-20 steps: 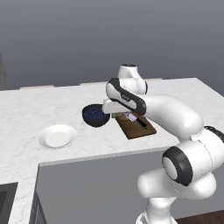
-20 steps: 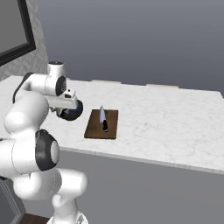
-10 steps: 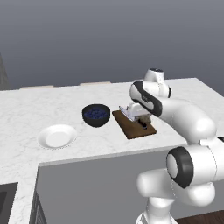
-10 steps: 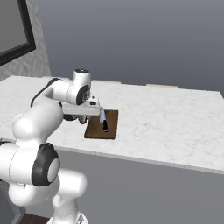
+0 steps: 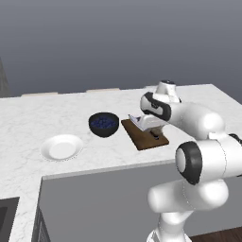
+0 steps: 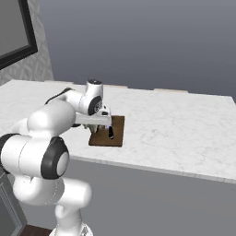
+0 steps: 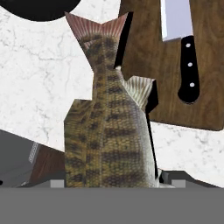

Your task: Pick up the knife from the drawer and place it on the cutting board. Then place the meat from the plate to the cutting board.

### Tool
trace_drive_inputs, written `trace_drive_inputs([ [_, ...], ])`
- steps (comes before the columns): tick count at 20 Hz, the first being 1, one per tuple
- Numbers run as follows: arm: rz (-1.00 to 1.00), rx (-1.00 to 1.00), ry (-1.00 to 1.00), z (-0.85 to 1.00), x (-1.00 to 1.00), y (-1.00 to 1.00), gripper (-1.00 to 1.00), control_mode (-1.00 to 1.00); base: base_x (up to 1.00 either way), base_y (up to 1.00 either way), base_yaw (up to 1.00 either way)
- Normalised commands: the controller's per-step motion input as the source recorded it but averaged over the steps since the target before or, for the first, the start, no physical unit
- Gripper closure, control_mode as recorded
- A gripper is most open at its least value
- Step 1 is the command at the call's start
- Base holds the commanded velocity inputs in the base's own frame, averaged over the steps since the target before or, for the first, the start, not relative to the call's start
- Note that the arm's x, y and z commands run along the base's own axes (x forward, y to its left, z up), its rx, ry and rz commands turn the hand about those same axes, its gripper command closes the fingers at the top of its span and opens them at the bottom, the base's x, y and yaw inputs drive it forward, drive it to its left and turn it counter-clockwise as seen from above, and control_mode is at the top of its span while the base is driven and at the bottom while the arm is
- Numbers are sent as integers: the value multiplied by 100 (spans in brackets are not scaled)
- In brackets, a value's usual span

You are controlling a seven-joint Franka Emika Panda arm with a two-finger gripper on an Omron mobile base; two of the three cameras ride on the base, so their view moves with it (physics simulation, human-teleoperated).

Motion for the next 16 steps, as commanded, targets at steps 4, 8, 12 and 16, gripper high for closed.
trace_drive_inputs([
  [4, 2, 0, 0, -31, 40, 0, 100, -100, 0, 0, 0],
  [8, 1, 5, 2, -20, 51, 0, 100, -100, 0, 0, 0],
  [12, 0, 1, 4, -23, 65, 0, 100, -100, 0, 0, 0],
  [16, 0, -2, 6, -34, 74, 4, 100, -100, 0, 0, 0],
])
